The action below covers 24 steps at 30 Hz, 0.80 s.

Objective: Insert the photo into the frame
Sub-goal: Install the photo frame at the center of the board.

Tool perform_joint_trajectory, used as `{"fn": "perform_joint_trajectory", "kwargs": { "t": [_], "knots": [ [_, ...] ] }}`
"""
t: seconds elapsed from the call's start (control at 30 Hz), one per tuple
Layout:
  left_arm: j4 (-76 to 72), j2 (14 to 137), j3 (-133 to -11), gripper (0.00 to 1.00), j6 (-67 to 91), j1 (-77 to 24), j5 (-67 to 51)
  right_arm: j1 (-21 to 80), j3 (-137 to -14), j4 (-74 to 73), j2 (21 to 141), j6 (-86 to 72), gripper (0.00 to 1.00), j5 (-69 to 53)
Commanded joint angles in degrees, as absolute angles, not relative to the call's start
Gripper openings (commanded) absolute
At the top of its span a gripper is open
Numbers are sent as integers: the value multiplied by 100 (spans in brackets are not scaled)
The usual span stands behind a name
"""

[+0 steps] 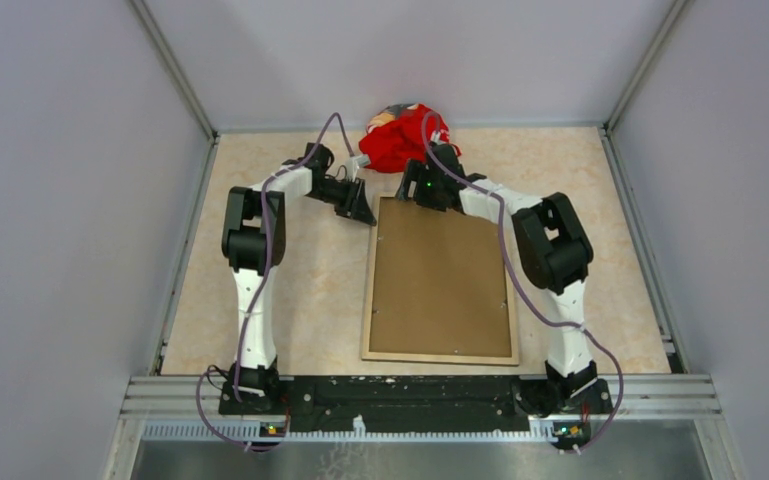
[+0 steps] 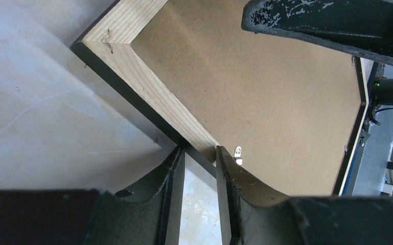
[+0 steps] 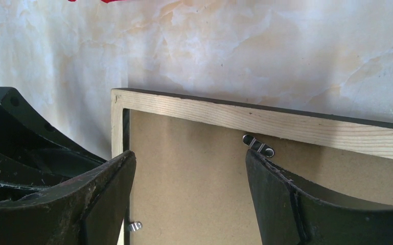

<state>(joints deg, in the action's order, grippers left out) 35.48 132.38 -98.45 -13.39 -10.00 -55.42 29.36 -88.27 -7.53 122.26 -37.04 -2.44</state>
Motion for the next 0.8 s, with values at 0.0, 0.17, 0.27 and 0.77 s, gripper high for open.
{"fn": "perform_joint_trajectory", "kwargs": {
  "t": [0.0, 0.17, 0.27, 0.77],
  "knots": [
    [3469, 13028, -9757, 34, -1409, -1045, -5482, 2882, -9127, -598, 12386, -3635, 78, -104],
    [3497, 13007, -9756, 34, -1452, -1059, -5489, 2874, -9158, -572, 12417, -3663, 78, -123],
    [3512, 13006, -9748, 34, -1483, -1063, -5493, 2874, -9190, -571, 12411, -3654, 77, -102],
    [3547, 12993, -9754, 32, -1512, -1081, -5494, 2814, -9161, -648, 12392, -3494, 73, -26]
  ]
}}
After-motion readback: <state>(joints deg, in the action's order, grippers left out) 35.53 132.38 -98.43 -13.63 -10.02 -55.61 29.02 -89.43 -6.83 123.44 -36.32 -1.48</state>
